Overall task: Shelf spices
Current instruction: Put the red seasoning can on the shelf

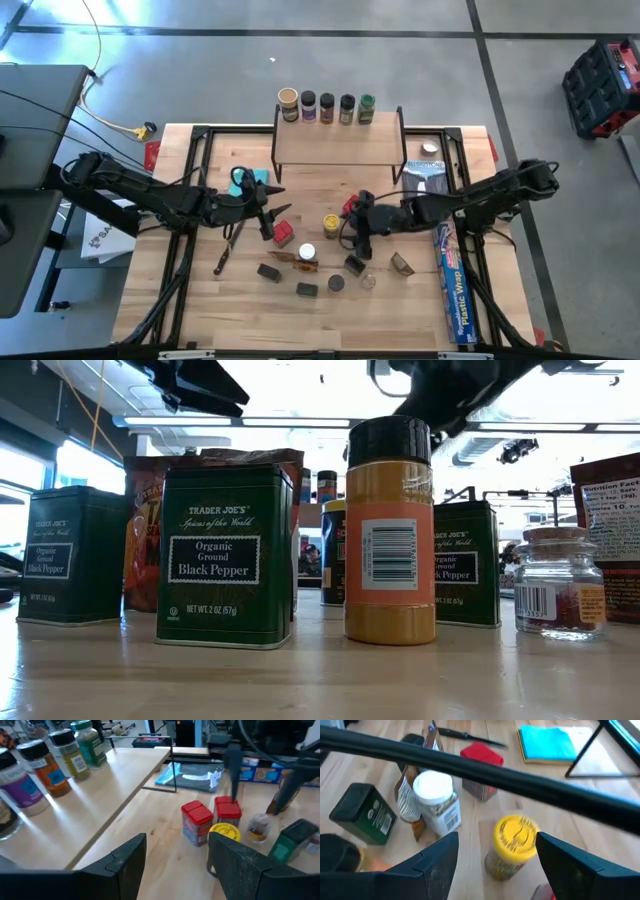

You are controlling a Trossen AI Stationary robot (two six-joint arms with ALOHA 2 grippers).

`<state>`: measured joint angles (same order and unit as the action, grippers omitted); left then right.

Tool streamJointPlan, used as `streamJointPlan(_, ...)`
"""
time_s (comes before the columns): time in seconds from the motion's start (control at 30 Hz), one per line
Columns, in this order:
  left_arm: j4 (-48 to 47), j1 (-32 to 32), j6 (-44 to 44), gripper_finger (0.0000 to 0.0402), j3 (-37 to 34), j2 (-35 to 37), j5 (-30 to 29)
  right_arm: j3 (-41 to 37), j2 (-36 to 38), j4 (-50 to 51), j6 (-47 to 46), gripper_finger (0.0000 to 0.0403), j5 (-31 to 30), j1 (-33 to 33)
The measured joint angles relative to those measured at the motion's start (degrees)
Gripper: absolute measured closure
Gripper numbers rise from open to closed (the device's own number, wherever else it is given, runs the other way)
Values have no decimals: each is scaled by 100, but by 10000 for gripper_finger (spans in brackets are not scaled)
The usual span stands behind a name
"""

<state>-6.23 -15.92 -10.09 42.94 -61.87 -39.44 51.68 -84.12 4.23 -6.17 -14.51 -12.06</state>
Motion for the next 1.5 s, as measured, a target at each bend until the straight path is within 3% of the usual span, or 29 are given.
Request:
streamJointPlan(0.3, 1379, 153, 58, 193, 2, -1191, 86, 4, 162, -59, 465, 142, 129, 352)
streamJointPlan(0.5, 2647, 208, 114, 192, 2, -1966, 808, 7, 553, 99, 288, 142, 106, 343)
streamJointPlan(0.9, 3879, 280, 120, 192, 6, -2945, 822, 11, 1080, 760, -59, 142, 4, 228)
streamJointPlan(1.13, 3346, 286, 382, 157, 183, -2741, 1052, 9, 1051, 885, -151, 142, -283, 10)
streamJointPlan(1.33, 1711, 293, 815, 103, 540, -2315, 1376, 8, 1010, 877, -184, 142, -352, -11)
streamJointPlan(1.5, 190, 264, 715, 88, 581, -1777, 1448, 2, 859, 837, -101, 142, -349, -11)
